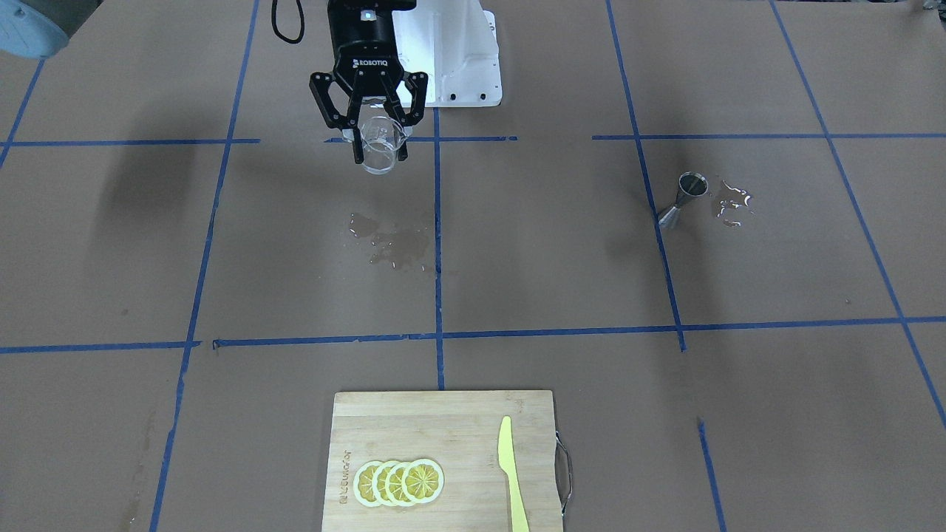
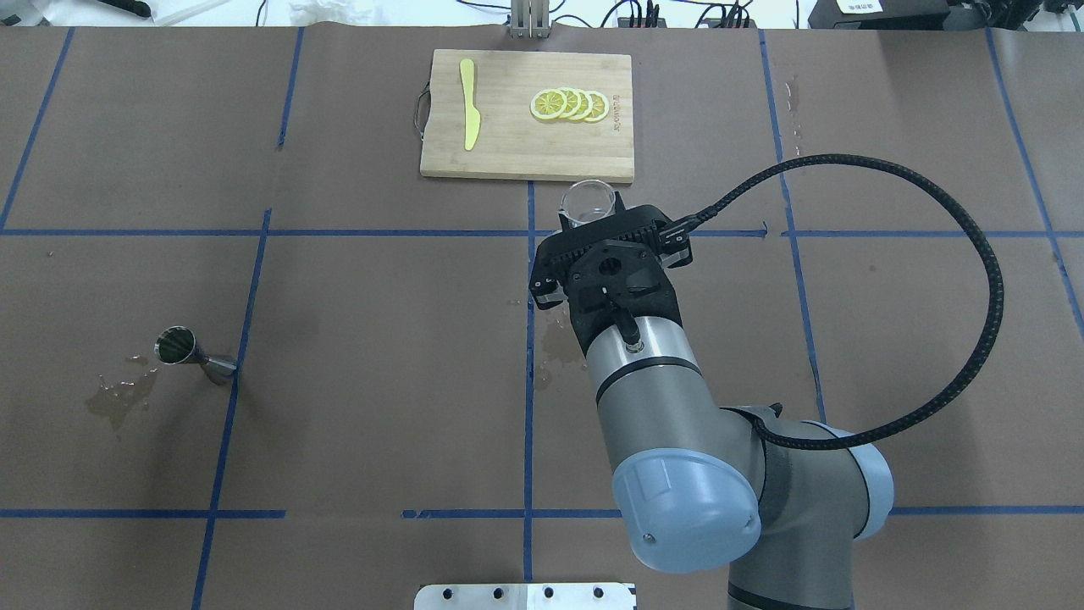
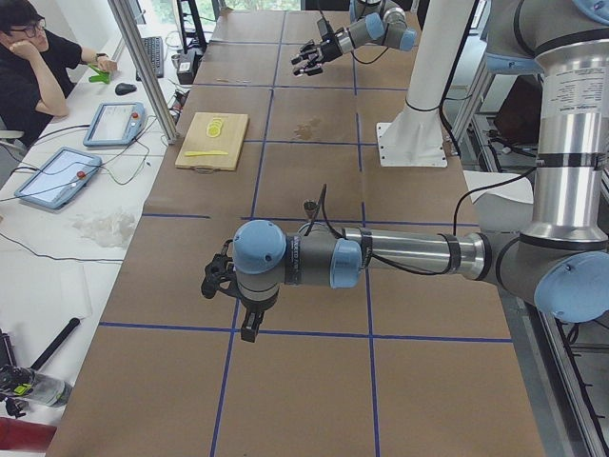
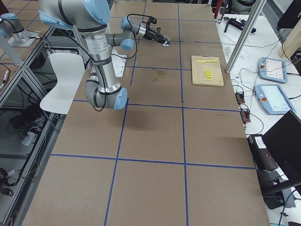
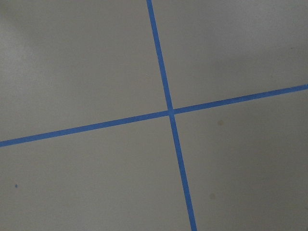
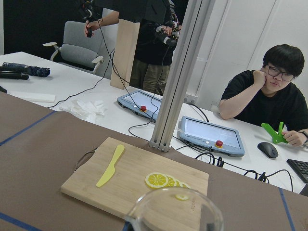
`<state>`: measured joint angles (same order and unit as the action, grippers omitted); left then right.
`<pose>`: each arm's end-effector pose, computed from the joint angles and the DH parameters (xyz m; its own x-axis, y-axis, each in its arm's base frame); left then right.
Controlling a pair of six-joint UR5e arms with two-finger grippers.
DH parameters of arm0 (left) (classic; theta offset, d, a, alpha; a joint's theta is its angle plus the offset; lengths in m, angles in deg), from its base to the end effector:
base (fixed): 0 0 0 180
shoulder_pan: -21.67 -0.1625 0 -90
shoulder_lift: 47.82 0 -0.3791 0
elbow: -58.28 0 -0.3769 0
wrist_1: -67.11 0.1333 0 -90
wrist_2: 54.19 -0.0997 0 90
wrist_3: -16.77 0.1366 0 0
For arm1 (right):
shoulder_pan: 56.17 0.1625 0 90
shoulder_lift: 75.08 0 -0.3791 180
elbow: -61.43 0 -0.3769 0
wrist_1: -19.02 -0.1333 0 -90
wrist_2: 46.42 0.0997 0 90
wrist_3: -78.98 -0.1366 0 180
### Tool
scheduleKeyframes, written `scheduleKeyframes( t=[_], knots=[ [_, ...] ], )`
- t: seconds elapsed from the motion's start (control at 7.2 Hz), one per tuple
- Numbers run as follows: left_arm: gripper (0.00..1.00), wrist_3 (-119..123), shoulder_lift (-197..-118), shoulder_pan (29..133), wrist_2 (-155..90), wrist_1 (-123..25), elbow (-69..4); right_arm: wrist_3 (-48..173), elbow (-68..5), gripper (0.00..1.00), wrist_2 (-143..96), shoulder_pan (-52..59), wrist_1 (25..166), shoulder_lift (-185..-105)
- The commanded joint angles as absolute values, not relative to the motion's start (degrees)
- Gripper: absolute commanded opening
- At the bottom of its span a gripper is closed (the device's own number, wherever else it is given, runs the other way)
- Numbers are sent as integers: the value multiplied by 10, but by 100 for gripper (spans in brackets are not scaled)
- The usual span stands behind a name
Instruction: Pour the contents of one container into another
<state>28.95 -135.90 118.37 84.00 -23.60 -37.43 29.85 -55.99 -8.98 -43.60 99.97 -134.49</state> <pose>-0.0861 -0.4630 0.5994 0.6784 0.1896 -0.7098 -0.0274 0.9720 0.2335 -0.4431 -0.3465 0.1097 0.8412 -0.2200 0.4939 -0.3908 0.3839 0.8366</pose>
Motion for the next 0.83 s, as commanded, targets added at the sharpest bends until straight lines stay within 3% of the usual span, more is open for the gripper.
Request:
scheduleKeyframes(
  t=[0.0, 0.42, 0.69],
  knots=[
    [100, 291, -1359, 1183, 839, -241, -374, 298, -560, 0, -90, -436, 1000, -1346],
    [100, 292, -1358, 1183, 839, -260, -374, 298, -561, 0, -89, -435, 955, -1380],
    [100, 292, -1357, 1183, 839, -267, -375, 298, -558, 0, -91, -435, 861, -1462]
  ],
)
